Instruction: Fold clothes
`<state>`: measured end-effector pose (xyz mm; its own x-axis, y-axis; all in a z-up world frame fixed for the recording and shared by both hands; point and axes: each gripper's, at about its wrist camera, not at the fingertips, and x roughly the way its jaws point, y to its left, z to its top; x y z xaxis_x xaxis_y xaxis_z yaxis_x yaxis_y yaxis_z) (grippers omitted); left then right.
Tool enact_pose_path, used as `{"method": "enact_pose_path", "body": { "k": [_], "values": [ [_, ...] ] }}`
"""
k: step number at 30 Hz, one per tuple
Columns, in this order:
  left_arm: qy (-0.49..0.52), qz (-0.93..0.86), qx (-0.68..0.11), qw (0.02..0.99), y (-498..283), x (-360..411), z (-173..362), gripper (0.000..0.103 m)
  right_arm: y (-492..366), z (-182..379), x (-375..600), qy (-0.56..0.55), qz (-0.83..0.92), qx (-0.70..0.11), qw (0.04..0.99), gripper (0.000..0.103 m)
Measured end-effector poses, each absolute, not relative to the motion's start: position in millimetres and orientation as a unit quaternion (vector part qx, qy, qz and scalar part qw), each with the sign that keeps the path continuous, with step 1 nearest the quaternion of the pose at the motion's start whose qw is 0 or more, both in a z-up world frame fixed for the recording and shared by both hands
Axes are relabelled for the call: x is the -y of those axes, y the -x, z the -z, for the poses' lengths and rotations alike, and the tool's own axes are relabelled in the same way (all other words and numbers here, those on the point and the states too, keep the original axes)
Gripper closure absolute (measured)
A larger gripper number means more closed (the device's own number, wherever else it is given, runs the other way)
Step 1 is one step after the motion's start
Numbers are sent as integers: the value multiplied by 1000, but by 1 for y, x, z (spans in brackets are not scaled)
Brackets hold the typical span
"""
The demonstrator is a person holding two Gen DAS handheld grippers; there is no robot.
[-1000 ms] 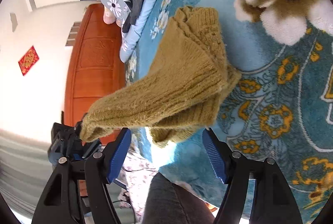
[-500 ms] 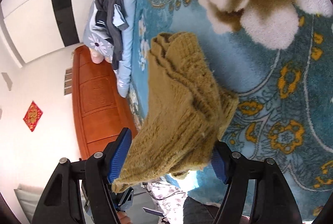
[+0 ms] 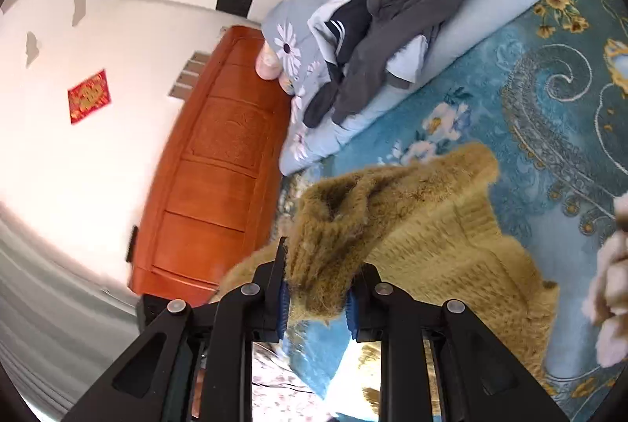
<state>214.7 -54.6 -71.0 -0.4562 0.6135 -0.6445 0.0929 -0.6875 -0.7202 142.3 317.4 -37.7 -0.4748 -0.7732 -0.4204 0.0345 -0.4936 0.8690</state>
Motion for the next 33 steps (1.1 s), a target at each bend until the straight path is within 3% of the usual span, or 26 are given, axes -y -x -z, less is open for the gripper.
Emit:
{"method": "enact_pose_path", "body": {
  "k": [5,13,15,17,18,19,20,22,27,33],
  "values": [
    [564,-713,399,119,-269,52,168,83,-187,145,-327,-549,691,431,188,81],
    [555,-719,398,126,-285,65,151,78,-222,155,-328,-552,696,418,193,81],
    [554,-720,399,126,-286,70,146,73,-224,148,-333,-547,710,401,191,78],
    [547,-741,373,112,-287,77,137,45,-226,140,-338,-543,723,383,188,76],
    [543,-753,359,98,-286,82,135,39,-228,137,-341,-541,730,375,187,74],
    [536,-764,348,84,-284,87,135,34,-229,133,-343,-538,736,366,185,63],
    [533,-769,345,73,-281,92,137,32,-230,130,-347,-535,743,357,182,44],
    [538,-755,367,74,-269,95,151,31,-229,132,-358,-532,754,348,167,29],
    [555,-712,422,86,-247,92,189,29,-207,160,-363,-532,720,425,139,29],
    [558,-716,411,85,-244,79,187,31,-181,171,-336,-544,732,387,135,28]
  ]
}}
